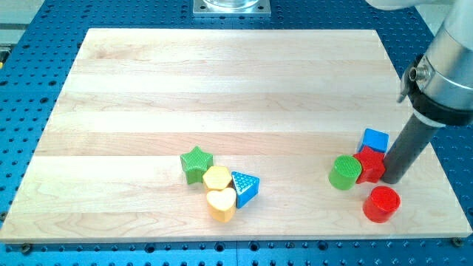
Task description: Slide the green circle above the triangle
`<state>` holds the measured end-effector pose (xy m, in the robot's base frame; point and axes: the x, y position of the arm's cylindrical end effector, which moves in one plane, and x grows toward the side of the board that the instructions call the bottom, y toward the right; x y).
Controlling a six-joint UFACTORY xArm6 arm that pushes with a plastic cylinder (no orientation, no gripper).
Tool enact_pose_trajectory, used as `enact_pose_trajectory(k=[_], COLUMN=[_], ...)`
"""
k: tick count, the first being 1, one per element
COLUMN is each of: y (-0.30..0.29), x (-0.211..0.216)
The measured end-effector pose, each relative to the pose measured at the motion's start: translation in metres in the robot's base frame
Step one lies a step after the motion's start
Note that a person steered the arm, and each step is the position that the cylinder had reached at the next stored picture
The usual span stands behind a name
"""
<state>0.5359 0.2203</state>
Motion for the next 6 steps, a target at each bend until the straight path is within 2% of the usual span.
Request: enact_pose_trajectory(k=[3,4,5,6], y=[-0.078,-0.072,-0.109,-0.154], x=[-0.010,0.043,0.045,0.019])
